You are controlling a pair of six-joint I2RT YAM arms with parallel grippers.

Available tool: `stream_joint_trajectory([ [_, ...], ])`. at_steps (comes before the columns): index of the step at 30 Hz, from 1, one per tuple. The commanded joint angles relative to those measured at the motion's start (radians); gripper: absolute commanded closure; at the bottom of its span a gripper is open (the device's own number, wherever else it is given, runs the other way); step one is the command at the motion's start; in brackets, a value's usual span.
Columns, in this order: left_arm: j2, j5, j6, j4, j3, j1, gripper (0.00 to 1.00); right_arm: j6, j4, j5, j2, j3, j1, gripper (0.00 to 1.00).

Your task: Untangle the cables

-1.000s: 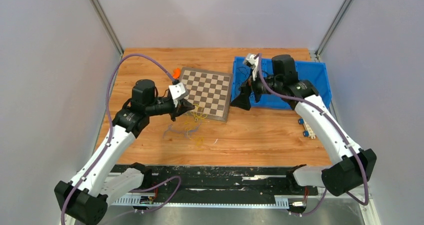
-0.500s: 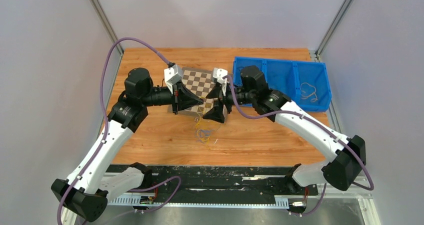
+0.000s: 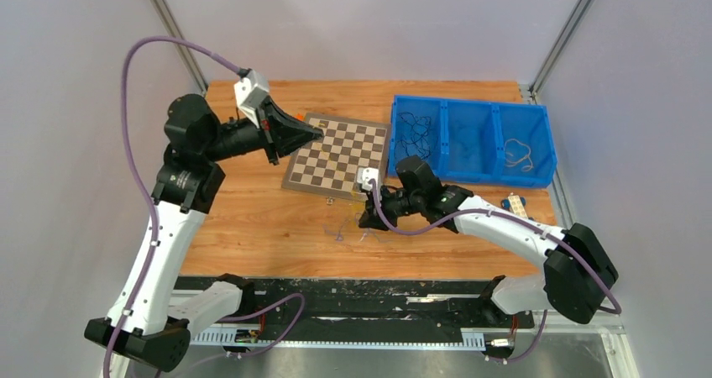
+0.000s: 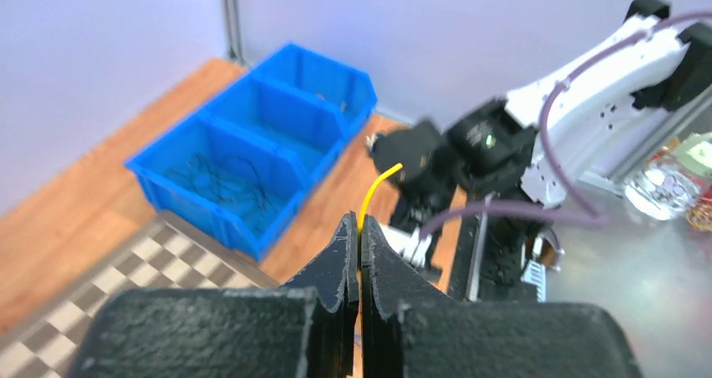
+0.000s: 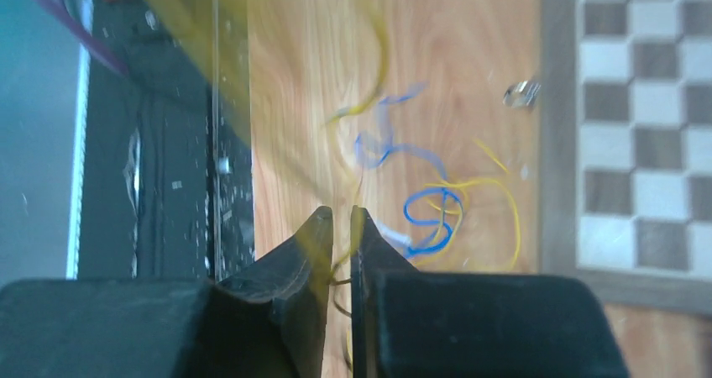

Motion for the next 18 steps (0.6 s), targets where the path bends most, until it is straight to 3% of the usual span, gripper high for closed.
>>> stream_joint_trajectory([
  [1, -0.004, -0.011, -0.075, 0.094, 0.156, 0.065, 1.0, -0.073, -0.006, 0.029, -0.005, -0.105, -0.021, 0.86],
  [7, 0.026, -0.045, -0.206, 0.235, 0.272, 0.169, 1.0, -0.126, -0.046, 0.056, 0.008, -0.164, -0.066, 0.85],
  [14, 0.076, -0.087, -0.269, 0.333, 0.407, 0.195, 1.0, -0.142, -0.129, 0.058, -0.023, -0.172, -0.086, 0.79],
  [16, 0.095, -0.126, -0.268, 0.344, 0.463, 0.21, 1.0, -0.159, -0.143, 0.06, -0.039, -0.2, -0.091, 0.85],
  [18, 0.115, -0.204, -0.239, 0.311, 0.535, 0.22, 1.0, -0.184, -0.153, 0.072, -0.053, -0.232, -0.097, 0.98],
])
